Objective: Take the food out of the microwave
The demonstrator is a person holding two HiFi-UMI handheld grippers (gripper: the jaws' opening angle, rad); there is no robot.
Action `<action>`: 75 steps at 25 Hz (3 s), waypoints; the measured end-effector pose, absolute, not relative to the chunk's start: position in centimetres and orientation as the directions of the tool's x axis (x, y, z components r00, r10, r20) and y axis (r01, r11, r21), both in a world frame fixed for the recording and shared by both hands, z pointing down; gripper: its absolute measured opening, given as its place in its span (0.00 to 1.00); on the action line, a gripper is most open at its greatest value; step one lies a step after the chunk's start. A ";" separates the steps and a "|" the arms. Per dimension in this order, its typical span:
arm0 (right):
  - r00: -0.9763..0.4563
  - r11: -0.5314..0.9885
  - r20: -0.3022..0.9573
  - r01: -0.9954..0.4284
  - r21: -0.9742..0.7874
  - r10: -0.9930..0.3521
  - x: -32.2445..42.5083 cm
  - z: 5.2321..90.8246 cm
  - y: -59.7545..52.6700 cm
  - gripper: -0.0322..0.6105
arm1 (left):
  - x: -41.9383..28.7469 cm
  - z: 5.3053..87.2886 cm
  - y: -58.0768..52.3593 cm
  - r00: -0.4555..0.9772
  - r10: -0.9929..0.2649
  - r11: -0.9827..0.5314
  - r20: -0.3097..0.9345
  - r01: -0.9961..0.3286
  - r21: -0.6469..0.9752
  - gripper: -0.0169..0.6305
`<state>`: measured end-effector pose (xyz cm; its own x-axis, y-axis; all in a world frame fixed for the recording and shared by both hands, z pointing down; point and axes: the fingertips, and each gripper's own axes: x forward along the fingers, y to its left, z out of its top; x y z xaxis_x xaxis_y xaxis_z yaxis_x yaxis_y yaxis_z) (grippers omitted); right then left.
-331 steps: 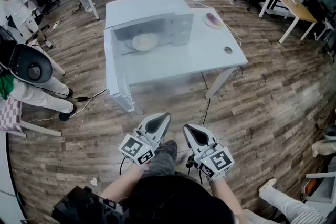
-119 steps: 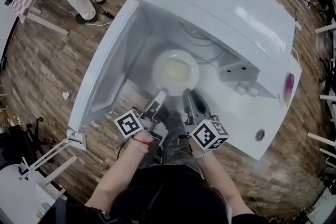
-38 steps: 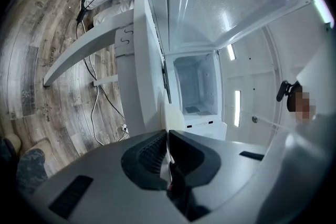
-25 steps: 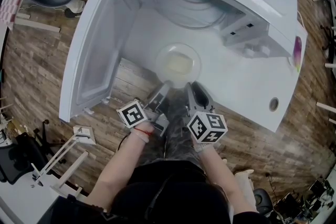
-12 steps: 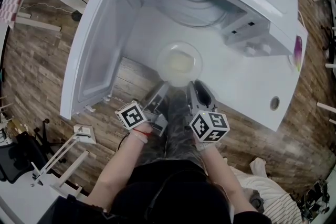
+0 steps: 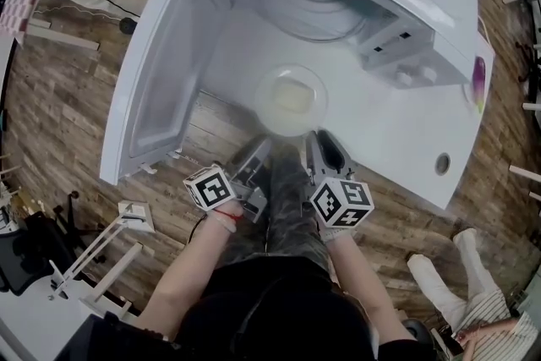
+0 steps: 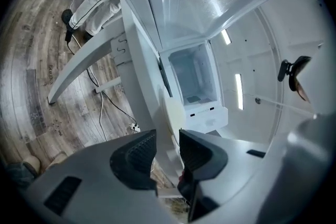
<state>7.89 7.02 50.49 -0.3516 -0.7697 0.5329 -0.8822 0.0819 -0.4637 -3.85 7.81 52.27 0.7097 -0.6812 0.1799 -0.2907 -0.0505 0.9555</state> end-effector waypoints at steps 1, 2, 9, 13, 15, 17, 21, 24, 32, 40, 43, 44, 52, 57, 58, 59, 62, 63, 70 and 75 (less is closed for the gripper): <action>-0.354 0.087 0.533 -0.883 -0.462 -0.769 7.8 50.4 7.1 0.21 | -3.8 52.1 8.0 0.717 -0.674 -0.058 0.177 -0.291 0.955 0.24; -0.357 0.092 0.533 -0.884 -0.459 -0.767 7.8 50.4 7.3 0.21 | -3.7 52.0 8.1 0.724 -0.667 -0.064 0.175 -0.290 0.955 0.24; -0.374 0.125 0.521 -0.884 -0.451 -0.767 7.5 49.9 7.6 0.14 | -3.7 51.4 8.5 0.729 -0.665 -0.104 0.163 -0.306 0.946 0.14; -0.389 0.137 0.515 -0.878 -0.459 -0.764 7.4 49.6 7.9 0.11 | -3.6 50.7 8.6 0.736 -0.655 -0.169 0.172 -0.365 0.916 0.04; -0.397 0.147 0.508 -0.875 -0.462 -0.764 7.4 49.2 7.9 0.10 | -3.4 50.2 8.6 0.742 -0.648 -0.201 0.168 -0.380 0.903 0.04; -0.413 0.165 0.497 -0.868 -0.469 -0.763 7.1 48.8 7.9 0.09 | -3.2 49.6 8.6 0.750 -0.641 -0.232 0.161 -0.389 0.892 0.04; -0.444 0.211 0.474 -0.859 -0.467 -0.760 6.6 47.8 7.9 0.08 | -2.6 48.4 8.3 0.767 -0.624 -0.305 0.150 -0.415 0.857 0.04; -0.464 0.251 0.459 -0.856 -0.451 -0.758 6.0 47.1 7.7 0.08 | -2.3 47.6 7.9 0.772 -0.617 -0.354 0.151 -0.444 0.823 0.04; -0.510 0.339 0.421 -0.843 -0.418 -0.750 5.1 45.1 7.6 0.08 | -1.8 45.7 6.9 0.782 -0.608 -0.430 0.138 -0.471 0.770 0.04; -0.527 0.382 0.397 -0.838 -0.390 -0.751 4.8 43.8 7.2 0.08 | -0.5 44.2 6.5 0.804 -0.576 -0.530 0.146 -0.503 0.683 0.04; -0.531 0.398 0.384 -0.837 -0.374 -0.755 4.7 43.2 7.1 0.08 | -0.3 43.3 6.3 0.809 -0.571 -0.565 0.139 -0.510 0.649 0.04; -0.533 0.403 0.378 -0.837 -0.371 -0.757 4.6 42.9 7.0 0.08 | -0.2 43.0 6.1 0.810 -0.571 -0.573 0.137 -0.512 0.640 0.04; -0.555 0.451 0.338 -0.825 -0.341 -0.760 4.1 40.9 6.8 0.08 | -0.5 40.9 5.3 0.810 -0.577 -0.604 0.108 -0.512 0.611 0.04; -0.560 0.459 0.322 -0.821 -0.340 -0.763 3.8 40.1 6.6 0.08 | -0.5 39.6 5.3 0.816 -0.571 -0.613 0.089 -0.496 0.615 0.04; -0.561 0.461 0.319 -0.820 -0.340 -0.764 3.7 39.9 6.6 0.08 | -0.4 39.4 5.4 0.820 -0.566 -0.619 0.087 -0.492 0.612 0.04; -0.562 0.462 0.316 -0.819 -0.339 -0.764 3.6 39.7 6.5 0.08 | -0.3 39.2 5.5 0.823 -0.561 -0.626 0.085 -0.489 0.608 0.04; -0.568 0.471 0.309 -0.816 -0.335 -0.763 3.5 39.3 6.2 0.08 | 0.1 38.7 5.5 0.831 -0.550 -0.640 0.081 -0.482 0.598 0.04; -0.570 0.475 0.305 -0.815 -0.333 -0.763 3.5 39.2 6.0 0.08 | 0.2 38.5 5.5 0.833 -0.548 -0.643 0.078 -0.480 0.597 0.04; -0.578 0.494 0.279 -0.809 -0.317 -0.767 3.6 37.7 5.1 0.08 | 0.6 37.2 4.8 0.839 -0.540 -0.672 0.067 -0.478 0.566 0.04; -0.587 0.508 0.267 -0.803 -0.311 -0.764 3.6 37.1 4.9 0.08 | 0.5 36.5 4.2 0.836 -0.546 -0.681 0.062 -0.486 0.548 0.04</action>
<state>3.60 4.93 37.09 -0.5867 -0.7644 0.2672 -0.8034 0.5080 -0.3108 0.55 4.21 36.47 0.8355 -0.5460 0.0620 -0.4857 -0.6810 0.5480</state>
